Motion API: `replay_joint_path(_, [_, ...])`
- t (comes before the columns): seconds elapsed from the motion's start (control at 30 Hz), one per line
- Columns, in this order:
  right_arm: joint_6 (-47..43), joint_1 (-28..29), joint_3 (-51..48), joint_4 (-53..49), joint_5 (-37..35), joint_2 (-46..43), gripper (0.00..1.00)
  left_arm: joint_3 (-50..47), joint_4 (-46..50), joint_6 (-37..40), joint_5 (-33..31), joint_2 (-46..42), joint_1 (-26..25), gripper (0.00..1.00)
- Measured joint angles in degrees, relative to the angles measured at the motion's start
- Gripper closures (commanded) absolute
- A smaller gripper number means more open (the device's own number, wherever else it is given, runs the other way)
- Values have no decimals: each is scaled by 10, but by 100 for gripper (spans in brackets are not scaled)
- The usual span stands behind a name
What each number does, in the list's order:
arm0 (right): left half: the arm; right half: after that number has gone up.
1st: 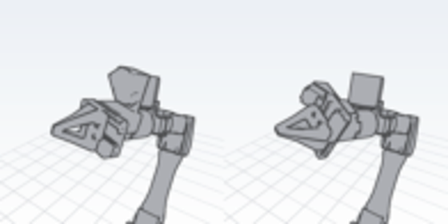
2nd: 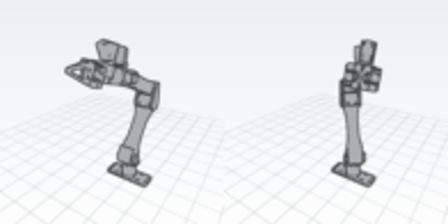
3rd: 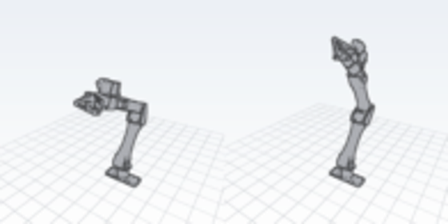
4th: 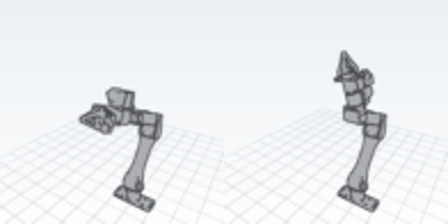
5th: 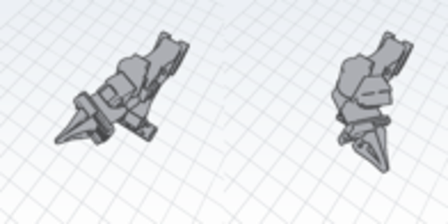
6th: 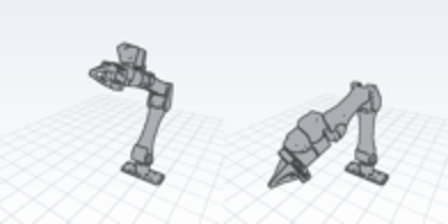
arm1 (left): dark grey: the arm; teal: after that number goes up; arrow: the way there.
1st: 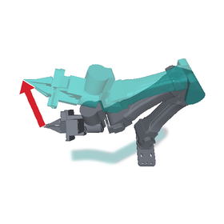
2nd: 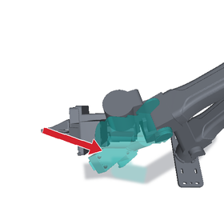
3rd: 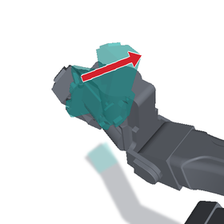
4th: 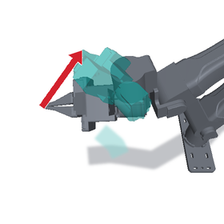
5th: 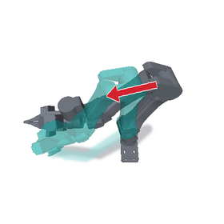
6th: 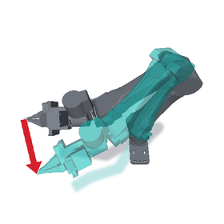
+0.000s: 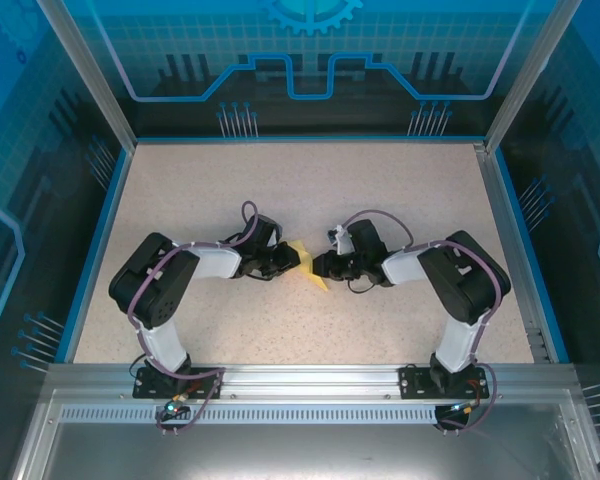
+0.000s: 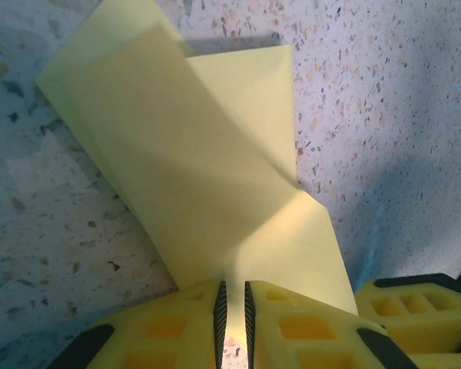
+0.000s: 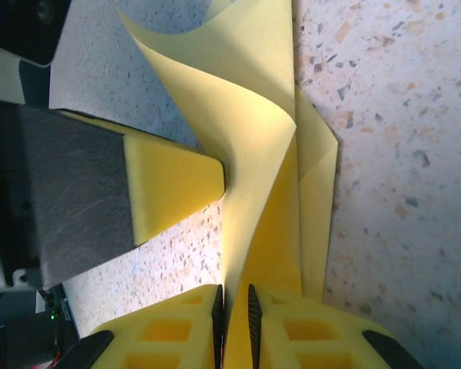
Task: Fold a paper plane with a square sheet of paper (pick it up from the middle)
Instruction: Fold the wing for the fifth time at the center of the table.
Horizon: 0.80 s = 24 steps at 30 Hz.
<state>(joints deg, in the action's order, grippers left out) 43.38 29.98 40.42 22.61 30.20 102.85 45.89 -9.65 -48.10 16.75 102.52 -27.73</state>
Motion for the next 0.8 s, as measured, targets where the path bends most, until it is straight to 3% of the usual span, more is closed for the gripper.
replay_joint_path(0.63, [-31, -1, -3, -95, 45, -21, 91, 4, 6, 0, 0, 2, 0, 79])
replay_joint_path(0.8, [-40, -1, -1, -108, 48, -20, 84, 5, 6, 0, 0, 2, 0, 79])
